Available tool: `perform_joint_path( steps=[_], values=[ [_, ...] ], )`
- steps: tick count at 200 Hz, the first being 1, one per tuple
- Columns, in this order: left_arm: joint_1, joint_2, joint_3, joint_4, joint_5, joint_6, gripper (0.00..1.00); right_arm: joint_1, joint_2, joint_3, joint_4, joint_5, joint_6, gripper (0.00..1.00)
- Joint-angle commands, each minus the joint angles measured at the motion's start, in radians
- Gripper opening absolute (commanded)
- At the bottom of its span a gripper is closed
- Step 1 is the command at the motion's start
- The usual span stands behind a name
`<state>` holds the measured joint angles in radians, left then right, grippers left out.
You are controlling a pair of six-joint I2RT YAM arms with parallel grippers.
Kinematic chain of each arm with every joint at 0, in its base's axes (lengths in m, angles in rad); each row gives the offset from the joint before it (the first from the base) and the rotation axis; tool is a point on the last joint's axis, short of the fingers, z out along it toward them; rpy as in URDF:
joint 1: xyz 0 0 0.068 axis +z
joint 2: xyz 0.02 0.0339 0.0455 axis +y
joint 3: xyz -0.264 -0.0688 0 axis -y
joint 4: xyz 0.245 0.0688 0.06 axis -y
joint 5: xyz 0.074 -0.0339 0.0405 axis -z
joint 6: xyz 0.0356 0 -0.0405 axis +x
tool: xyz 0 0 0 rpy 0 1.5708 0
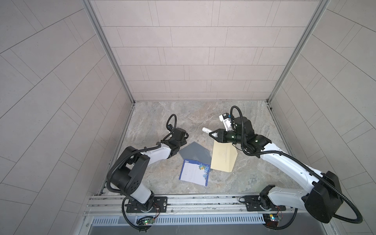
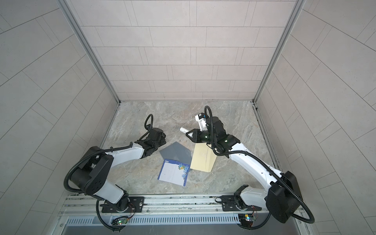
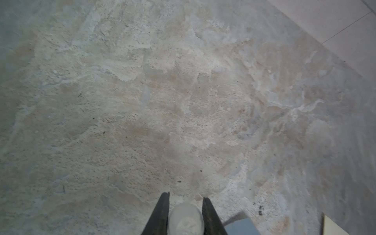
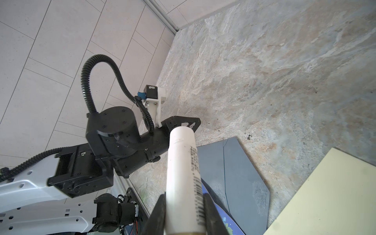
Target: Place the letter into the envelope and seal it
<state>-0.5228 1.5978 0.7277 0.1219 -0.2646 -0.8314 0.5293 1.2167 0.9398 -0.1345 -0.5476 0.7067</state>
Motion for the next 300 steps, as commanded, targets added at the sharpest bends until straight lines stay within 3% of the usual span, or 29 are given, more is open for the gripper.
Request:
perform_joint_path(
  steps=[1,66,82,106,140,170,212,239,271,300],
  values=[
    [-0.011,0.019,0.001,0.037,-0.082,0.031,0.00,-0.002,-0.053,-0.010,-0.016,0.018,-0.026,0.00],
    [-0.076,0.094,0.006,0.044,-0.167,0.100,0.19,-0.001,-0.069,-0.034,-0.016,0.025,-0.020,0.00],
    [-0.092,0.111,0.012,0.047,-0.179,0.129,0.20,-0.002,-0.074,-0.034,-0.013,0.026,-0.022,0.00],
    [-0.098,0.128,0.012,0.049,-0.163,0.129,0.25,-0.003,-0.078,-0.035,-0.021,0.034,-0.024,0.00],
    [-0.100,0.122,0.011,0.046,-0.132,0.120,0.44,-0.006,-0.082,-0.042,-0.025,0.042,-0.028,0.00],
    [-0.100,0.114,0.014,0.045,-0.100,0.115,0.50,-0.007,-0.085,-0.044,-0.019,0.044,-0.025,0.00],
    [-0.099,0.054,0.017,0.014,-0.087,0.066,0.60,-0.013,-0.088,-0.042,-0.030,0.044,-0.031,0.00],
    [-0.089,-0.099,-0.006,0.007,-0.132,0.065,0.67,-0.025,-0.095,-0.039,-0.044,0.043,-0.036,0.00],
    [-0.035,-0.280,0.055,-0.112,-0.005,0.101,0.71,-0.045,-0.092,-0.035,-0.055,0.038,-0.043,0.00],
    [-0.005,-0.344,0.106,-0.121,0.329,0.067,0.72,-0.057,-0.085,-0.032,-0.024,0.037,-0.035,0.00]
  ],
)
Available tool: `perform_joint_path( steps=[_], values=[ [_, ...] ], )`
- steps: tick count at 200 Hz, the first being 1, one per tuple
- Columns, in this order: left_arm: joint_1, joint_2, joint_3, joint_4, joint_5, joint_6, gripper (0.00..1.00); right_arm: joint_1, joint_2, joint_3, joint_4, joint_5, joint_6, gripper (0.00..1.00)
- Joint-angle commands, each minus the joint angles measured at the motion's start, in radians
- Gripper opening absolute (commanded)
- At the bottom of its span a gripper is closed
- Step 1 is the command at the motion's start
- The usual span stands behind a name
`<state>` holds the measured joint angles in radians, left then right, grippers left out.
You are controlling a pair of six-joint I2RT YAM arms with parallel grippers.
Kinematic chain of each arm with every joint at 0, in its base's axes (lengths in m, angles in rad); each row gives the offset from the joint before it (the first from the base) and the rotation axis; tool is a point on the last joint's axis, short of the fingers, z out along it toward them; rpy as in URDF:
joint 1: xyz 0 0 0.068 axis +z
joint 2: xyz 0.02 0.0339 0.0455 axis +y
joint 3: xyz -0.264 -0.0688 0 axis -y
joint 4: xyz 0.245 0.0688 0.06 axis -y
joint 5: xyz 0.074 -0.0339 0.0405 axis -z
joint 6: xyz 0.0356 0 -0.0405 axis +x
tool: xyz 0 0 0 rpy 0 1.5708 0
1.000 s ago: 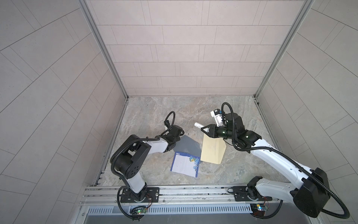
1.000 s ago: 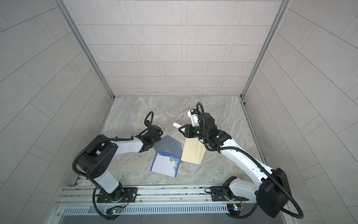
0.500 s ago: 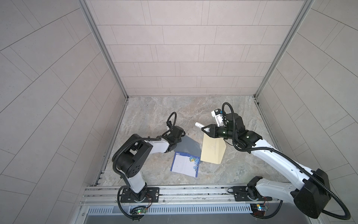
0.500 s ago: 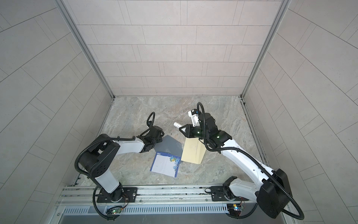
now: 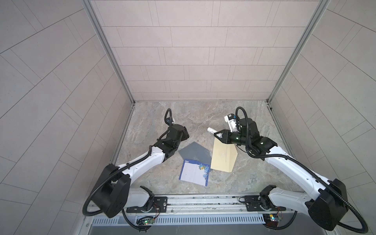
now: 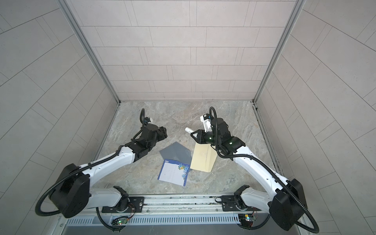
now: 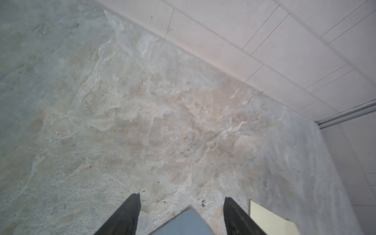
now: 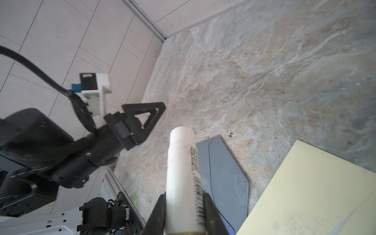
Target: Place the letter into the envelope and seal it
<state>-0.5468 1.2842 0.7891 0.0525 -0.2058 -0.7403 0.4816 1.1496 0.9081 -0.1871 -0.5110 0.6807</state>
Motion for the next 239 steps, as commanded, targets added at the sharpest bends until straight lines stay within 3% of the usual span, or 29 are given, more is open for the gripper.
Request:
perform_joint_path(
  steps=[1,23,42,81,108,197,226,239],
  values=[
    [0.018,-0.030,0.046,-0.049,0.283,-0.027,0.73,-0.010,-0.018,0.000,0.030,0.000,-0.009,0.00],
    [0.018,-0.020,0.025,0.142,0.551,-0.117,0.81,-0.010,0.003,0.005,0.088,-0.013,0.011,0.00],
    [0.019,0.020,-0.018,0.373,0.689,-0.244,0.89,-0.010,0.030,0.013,0.137,-0.031,0.034,0.00],
    [0.018,0.127,-0.070,0.757,0.792,-0.434,0.97,0.009,0.087,0.042,0.185,-0.045,0.049,0.00],
    [0.017,0.166,-0.064,0.788,0.806,-0.465,0.96,0.026,0.119,0.063,0.229,-0.046,0.063,0.00],
    [0.013,0.171,-0.046,0.784,0.766,-0.478,0.67,0.109,0.207,0.054,0.495,0.046,0.136,0.00],
    [0.013,0.160,-0.041,0.782,0.734,-0.480,0.50,0.133,0.207,0.035,0.531,0.079,0.141,0.00],
    [0.015,0.154,-0.041,0.778,0.719,-0.478,0.37,0.137,0.208,0.030,0.527,0.080,0.141,0.00]
  ],
)
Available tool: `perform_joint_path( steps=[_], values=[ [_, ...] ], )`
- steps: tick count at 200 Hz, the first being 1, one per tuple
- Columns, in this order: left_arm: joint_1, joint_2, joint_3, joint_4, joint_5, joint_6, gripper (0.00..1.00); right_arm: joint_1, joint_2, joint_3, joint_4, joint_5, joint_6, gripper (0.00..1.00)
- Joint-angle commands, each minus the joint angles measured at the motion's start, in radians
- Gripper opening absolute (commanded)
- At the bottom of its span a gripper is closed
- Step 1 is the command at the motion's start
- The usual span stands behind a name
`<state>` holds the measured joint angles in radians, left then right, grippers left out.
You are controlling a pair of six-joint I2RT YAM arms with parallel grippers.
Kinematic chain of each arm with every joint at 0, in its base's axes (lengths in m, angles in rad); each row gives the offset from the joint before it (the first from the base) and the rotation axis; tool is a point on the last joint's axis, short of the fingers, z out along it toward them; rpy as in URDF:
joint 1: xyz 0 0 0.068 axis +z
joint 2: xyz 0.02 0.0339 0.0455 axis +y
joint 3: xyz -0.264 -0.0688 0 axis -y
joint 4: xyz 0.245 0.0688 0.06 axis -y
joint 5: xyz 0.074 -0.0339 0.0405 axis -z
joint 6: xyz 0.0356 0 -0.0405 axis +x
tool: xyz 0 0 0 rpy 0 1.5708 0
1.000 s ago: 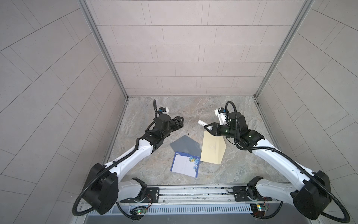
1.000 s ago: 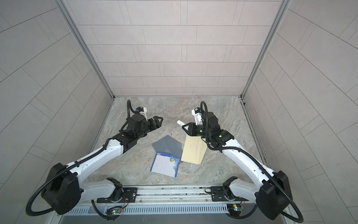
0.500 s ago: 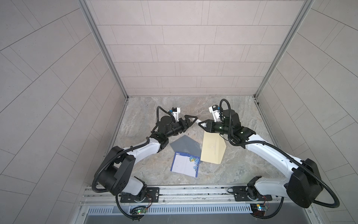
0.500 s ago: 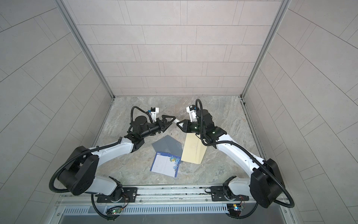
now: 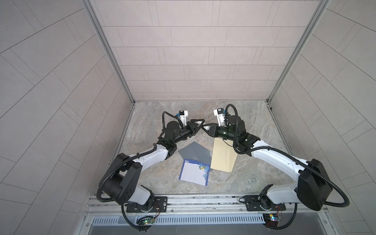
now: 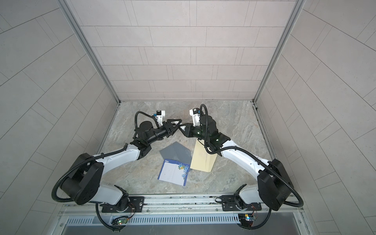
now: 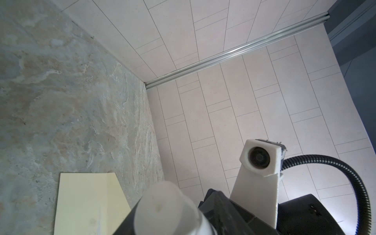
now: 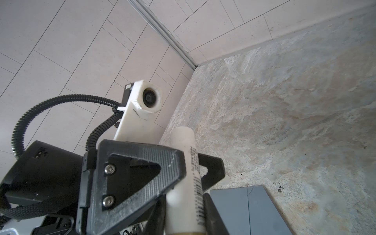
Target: Place the letter into the envelope and seal it
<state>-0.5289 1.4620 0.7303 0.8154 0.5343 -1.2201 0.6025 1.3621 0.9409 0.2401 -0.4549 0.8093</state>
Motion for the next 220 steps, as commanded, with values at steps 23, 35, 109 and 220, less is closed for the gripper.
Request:
perform_joint_path(
  steps=[23,35,109,220],
  values=[
    [-0.003,-0.030,0.023,-0.005,-0.036,0.008,0.16,0.025,-0.008,-0.017,0.082,0.033,0.006,0.00],
    [-0.002,-0.035,0.027,-0.022,-0.044,0.009,0.06,0.028,-0.016,-0.022,0.065,0.037,-0.001,0.00],
    [-0.002,-0.077,0.285,-0.680,0.010,0.278,0.00,0.030,-0.100,0.093,-0.372,0.126,-0.239,0.46],
    [-0.002,-0.057,0.303,-0.650,0.023,0.201,0.00,0.063,-0.033,0.147,-0.404,0.085,-0.267,0.37]
  ],
)
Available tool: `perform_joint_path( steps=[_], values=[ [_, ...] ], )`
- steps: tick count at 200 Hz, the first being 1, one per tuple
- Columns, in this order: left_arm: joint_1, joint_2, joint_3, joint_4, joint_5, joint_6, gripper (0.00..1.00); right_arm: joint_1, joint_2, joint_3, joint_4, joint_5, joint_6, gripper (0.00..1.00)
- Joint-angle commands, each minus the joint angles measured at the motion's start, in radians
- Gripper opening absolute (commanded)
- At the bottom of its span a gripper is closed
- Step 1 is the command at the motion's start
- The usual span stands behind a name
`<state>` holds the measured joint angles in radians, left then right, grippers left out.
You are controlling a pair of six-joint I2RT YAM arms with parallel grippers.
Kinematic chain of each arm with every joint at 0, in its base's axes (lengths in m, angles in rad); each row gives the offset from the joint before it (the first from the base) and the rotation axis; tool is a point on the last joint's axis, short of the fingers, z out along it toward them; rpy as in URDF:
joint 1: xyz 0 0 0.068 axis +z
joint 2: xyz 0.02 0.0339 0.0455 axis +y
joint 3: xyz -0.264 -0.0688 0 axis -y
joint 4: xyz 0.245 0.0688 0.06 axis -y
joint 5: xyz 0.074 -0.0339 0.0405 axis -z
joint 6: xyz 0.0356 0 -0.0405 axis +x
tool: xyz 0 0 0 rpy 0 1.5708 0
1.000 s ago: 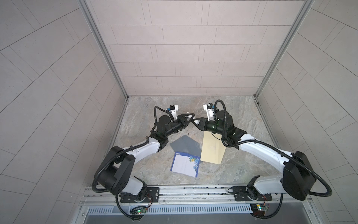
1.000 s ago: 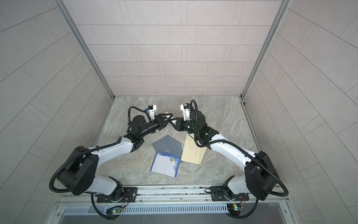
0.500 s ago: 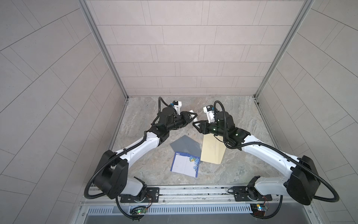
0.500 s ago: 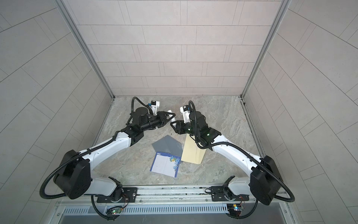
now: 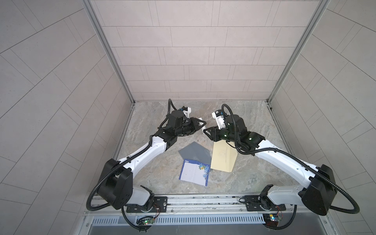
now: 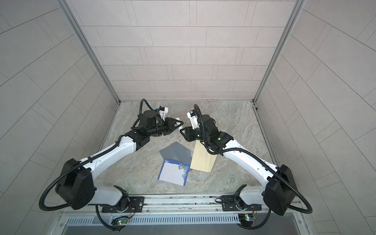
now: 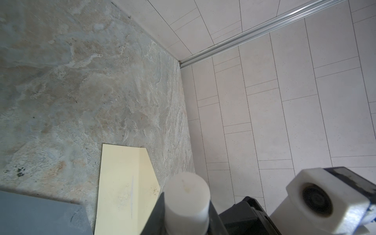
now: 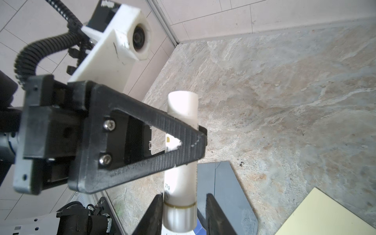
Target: Place the letter into the envelope and seal it
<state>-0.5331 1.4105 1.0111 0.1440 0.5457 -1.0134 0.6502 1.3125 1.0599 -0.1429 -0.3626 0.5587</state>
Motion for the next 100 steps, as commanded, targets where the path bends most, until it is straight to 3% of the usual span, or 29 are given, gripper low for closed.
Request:
perform_joint_path(
  steps=[1,20,55,84,100],
  values=[
    [0.002,-0.006,0.022,0.021,0.011,-0.006,0.00,0.016,0.018,0.028,-0.022,-0.007,-0.017,0.37],
    [0.002,-0.010,0.019,0.028,0.009,-0.006,0.00,0.023,0.026,0.027,-0.018,0.001,-0.017,0.35],
    [0.002,-0.018,0.011,0.022,0.033,0.016,0.00,0.017,0.013,0.014,0.035,-0.010,-0.010,0.07],
    [0.018,-0.033,-0.002,0.037,0.118,0.105,0.00,-0.046,0.006,-0.024,0.182,-0.238,0.069,0.00],
    [0.048,-0.055,-0.052,0.179,0.214,0.109,0.00,-0.094,0.017,-0.068,0.359,-0.407,0.200,0.00]
  ],
)
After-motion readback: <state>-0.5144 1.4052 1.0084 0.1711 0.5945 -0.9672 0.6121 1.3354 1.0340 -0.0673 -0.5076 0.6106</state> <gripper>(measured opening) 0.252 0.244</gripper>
